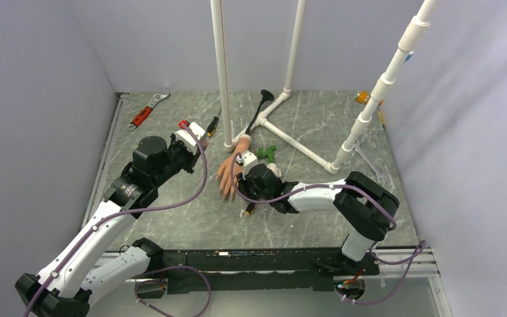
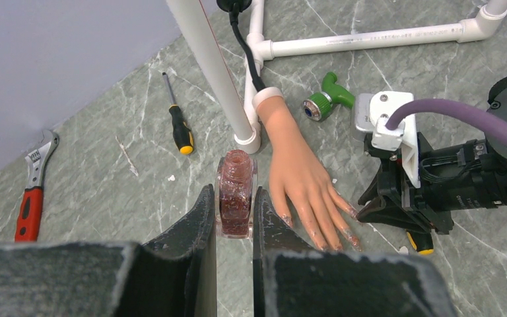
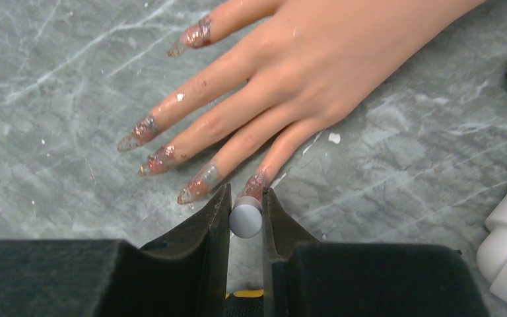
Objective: Paint the nails
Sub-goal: Paint the nail polish on the nail.
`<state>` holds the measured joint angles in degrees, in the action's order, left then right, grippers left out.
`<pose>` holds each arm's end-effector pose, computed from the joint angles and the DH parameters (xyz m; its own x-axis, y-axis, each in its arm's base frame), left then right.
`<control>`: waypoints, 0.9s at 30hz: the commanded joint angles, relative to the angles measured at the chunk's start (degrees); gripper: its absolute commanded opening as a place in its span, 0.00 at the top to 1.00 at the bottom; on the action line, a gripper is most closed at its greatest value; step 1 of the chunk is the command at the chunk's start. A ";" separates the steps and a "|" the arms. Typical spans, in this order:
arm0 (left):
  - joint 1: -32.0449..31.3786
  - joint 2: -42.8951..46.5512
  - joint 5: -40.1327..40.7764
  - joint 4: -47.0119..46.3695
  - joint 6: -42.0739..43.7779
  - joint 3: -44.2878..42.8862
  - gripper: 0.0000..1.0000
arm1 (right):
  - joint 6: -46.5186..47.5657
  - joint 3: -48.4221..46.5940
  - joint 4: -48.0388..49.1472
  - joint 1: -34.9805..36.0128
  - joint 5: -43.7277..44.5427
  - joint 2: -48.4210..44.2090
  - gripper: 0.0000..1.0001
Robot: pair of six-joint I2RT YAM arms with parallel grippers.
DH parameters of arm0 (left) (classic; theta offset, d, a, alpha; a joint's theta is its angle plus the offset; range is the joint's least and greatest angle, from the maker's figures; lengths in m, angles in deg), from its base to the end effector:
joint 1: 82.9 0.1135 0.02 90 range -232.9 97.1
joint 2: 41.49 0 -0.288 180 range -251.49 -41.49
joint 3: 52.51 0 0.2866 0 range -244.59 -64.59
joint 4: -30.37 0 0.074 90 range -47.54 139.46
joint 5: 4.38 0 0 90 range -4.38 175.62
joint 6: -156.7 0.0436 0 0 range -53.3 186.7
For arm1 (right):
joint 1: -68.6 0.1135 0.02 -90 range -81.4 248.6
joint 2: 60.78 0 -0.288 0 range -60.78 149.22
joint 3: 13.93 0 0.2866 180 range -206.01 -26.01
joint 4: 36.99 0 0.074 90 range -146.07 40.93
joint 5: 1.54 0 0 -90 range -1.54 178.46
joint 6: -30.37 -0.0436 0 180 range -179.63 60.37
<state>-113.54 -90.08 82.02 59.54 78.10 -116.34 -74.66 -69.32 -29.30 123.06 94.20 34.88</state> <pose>0.1880 -0.1145 0.3765 -0.0921 0.2839 -0.9544 0.5909 0.7871 0.1770 0.2163 0.2953 0.1516 -0.4995 -0.2554 -0.8278 -0.6535 0.7384 0.1665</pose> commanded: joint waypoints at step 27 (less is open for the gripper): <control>-0.07 0.00 0.28 -1.79 0.73 -1.16 1.00 | 2.01 0.54 5.10 -0.12 0.39 -1.97 1.00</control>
<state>-113.54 -90.08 82.04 59.56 78.10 -116.34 -73.61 -66.88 -26.96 123.06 93.04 33.78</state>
